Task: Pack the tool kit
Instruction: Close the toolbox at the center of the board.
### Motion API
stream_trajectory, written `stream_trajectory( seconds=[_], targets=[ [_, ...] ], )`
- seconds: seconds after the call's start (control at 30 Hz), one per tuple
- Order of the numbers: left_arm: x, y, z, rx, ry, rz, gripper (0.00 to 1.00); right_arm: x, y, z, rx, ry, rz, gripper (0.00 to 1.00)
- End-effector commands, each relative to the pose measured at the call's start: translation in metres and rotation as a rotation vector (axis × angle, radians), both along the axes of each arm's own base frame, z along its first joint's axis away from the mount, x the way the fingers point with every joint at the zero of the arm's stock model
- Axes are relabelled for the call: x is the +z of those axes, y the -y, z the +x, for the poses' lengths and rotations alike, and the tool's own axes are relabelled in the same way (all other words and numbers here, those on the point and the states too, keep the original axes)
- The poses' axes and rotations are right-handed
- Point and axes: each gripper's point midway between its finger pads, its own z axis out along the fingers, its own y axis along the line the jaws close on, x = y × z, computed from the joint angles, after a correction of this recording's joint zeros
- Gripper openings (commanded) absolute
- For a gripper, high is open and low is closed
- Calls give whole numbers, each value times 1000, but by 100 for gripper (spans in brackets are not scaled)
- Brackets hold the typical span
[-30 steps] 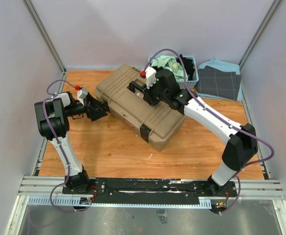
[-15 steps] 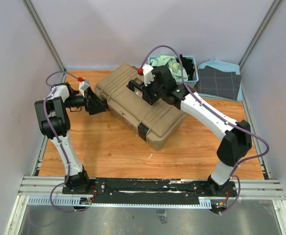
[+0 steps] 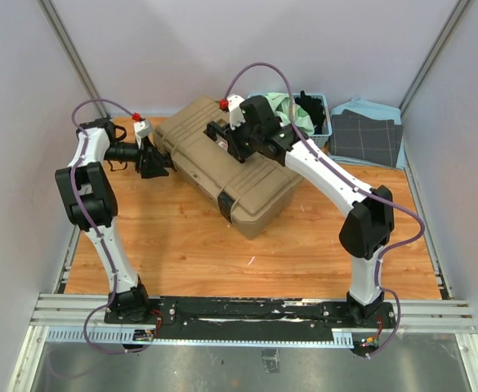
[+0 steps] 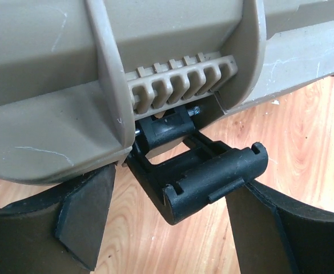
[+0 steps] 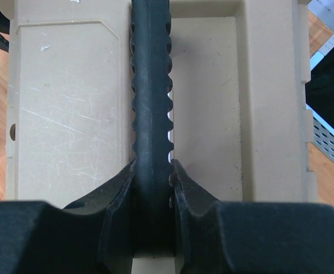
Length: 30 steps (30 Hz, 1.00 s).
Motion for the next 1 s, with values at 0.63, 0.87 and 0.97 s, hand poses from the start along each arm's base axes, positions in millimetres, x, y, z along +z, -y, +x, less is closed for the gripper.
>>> stream_trajectory(
  seconds=[0.63, 0.87, 0.97],
  targets=[
    [69, 10, 43, 249, 3, -58, 76, -3, -63, 14, 90, -72, 178, 1],
    [77, 19, 40, 233, 20, -92, 50, -5, -62, 14, 78, -74, 184, 1],
    [84, 20, 41, 240, 25, -101, 38, -7, -60, 13, 75, -76, 181, 1]
  ],
)
